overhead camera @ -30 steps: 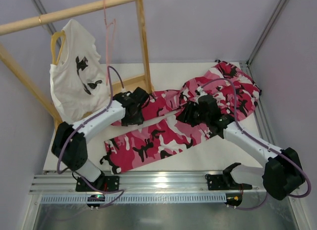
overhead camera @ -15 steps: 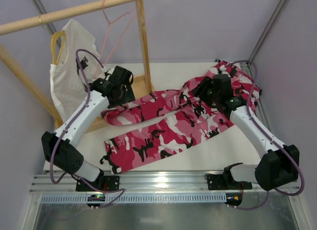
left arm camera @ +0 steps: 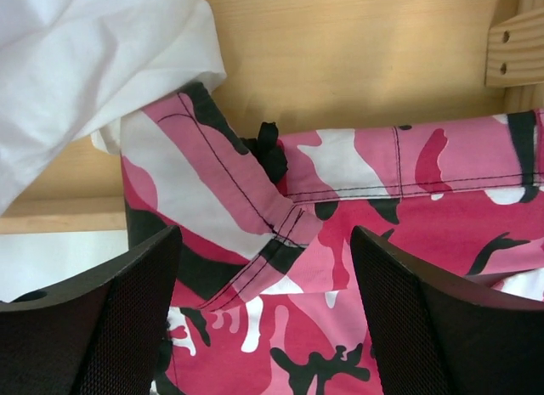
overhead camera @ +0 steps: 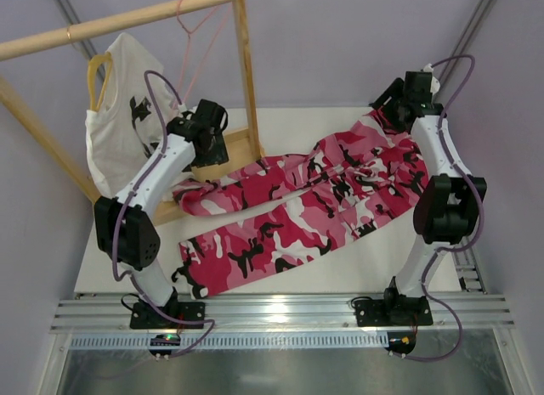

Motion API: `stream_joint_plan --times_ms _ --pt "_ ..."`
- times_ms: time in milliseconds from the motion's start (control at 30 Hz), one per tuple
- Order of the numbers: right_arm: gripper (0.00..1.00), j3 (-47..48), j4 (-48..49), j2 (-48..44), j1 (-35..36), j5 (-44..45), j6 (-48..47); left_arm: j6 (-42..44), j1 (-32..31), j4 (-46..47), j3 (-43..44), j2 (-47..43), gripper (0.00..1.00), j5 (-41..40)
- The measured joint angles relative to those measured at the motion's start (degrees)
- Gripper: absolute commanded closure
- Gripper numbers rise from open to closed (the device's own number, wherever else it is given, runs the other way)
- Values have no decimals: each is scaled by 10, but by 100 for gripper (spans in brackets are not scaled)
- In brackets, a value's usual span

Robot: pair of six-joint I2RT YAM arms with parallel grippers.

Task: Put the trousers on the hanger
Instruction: Fold the trousers

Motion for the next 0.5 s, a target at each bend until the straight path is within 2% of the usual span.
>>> stream_joint_plan --times_ms 167,500 --pt "27 106 -1 119 -18 -2 -35 8 0 4 -9 25 22 23" --pt "30 225 30 272 -39 -31 -55 23 0 13 -75 20 27 35"
